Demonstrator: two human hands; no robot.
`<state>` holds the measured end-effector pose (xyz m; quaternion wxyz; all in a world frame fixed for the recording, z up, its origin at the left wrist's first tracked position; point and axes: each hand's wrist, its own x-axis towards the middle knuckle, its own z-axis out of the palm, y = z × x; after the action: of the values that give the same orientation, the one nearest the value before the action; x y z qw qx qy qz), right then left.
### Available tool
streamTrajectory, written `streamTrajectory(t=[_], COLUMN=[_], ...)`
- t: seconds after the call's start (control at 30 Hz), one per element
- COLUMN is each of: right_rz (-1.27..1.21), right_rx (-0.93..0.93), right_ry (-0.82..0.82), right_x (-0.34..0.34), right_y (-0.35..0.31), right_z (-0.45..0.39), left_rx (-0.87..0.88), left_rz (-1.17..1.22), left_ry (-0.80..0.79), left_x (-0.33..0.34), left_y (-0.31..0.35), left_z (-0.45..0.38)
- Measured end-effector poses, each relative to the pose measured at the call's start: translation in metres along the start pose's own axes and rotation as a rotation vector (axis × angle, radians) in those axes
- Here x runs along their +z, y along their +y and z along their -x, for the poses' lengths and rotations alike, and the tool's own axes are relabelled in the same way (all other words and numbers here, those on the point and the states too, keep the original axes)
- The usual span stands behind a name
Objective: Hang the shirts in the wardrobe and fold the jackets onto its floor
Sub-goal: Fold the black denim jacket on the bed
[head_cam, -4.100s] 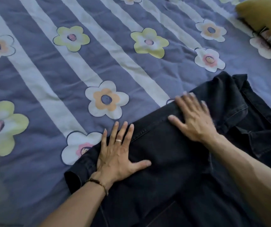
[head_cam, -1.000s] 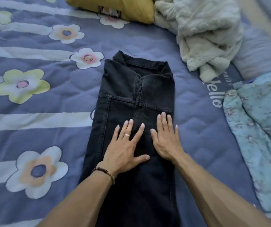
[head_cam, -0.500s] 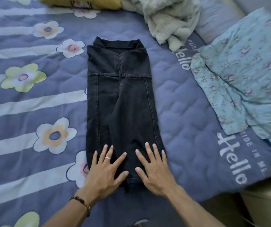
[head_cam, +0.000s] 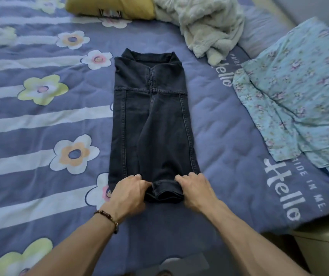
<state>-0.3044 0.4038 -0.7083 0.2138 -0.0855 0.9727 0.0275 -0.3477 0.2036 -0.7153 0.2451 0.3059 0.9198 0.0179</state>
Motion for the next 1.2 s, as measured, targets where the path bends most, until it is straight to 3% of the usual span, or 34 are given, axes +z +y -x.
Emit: streamTrajectory(t=[0.1,0.13,0.27,0.3,0.4,0.47,0.53,0.63,0.77,0.8,0.87,0.93,0.97,1.07,1.2], right_rz=[-0.226,-0.262,-0.597,-0.700,-0.874,-1.013,-1.077,-1.004,-0.745,-0.638,-0.418,-0.233,-0.209,-0.314,-0.046], right_rx=[-0.022,-0.006,0.410,0.537,0.721,0.797,0.834,0.795,0.796,0.826,0.765,0.526,0.390,0.150,0.032], right_ry=[-0.294,-0.259,0.326,0.357,0.179,0.167,0.265,0.284,0.124,0.170,0.429,0.678,0.727,0.621,0.419], right_x=[-0.051,-0.062,-0.070,-0.064,-0.026,-0.009,-0.002,0.002,0.003,-0.001,-0.006,-0.007,-0.004,0.005,0.021], right_y=[0.021,0.028,0.051,0.052,0.046,0.039,0.039,0.047,0.056,0.057,0.056,0.045,0.036,0.000,-0.029], right_z=[-0.021,-0.028,-0.057,-0.064,-0.075,-0.072,-0.073,-0.081,-0.094,-0.091,-0.083,-0.082,-0.082,-0.075,-0.066], left_rx=[-0.016,-0.047,-0.381,-0.480,-0.704,-0.707,-0.685,-0.689,-0.724,-0.746,-0.749,-0.690,-0.653,-0.585,-0.566], left_rz=[0.235,0.298,0.487,0.570,0.870,0.946,0.905,0.851,0.807,0.813,0.802,0.792,0.798,0.798,0.729], left_ry=[-0.144,-0.095,0.405,0.417,0.254,0.270,0.379,0.484,0.260,0.264,0.366,0.409,0.388,0.257,0.189], left_x=[-0.039,-0.049,-0.065,-0.061,-0.025,-0.004,0.001,-0.008,-0.005,-0.005,-0.010,-0.017,-0.018,-0.020,-0.019], left_y=[-0.020,-0.030,-0.070,-0.075,-0.077,-0.069,-0.067,-0.075,-0.092,-0.092,-0.092,-0.092,-0.091,-0.095,-0.105], left_z=[-0.008,-0.009,-0.022,-0.026,-0.032,-0.030,-0.036,-0.052,-0.063,-0.062,-0.062,-0.072,-0.080,-0.095,-0.103])
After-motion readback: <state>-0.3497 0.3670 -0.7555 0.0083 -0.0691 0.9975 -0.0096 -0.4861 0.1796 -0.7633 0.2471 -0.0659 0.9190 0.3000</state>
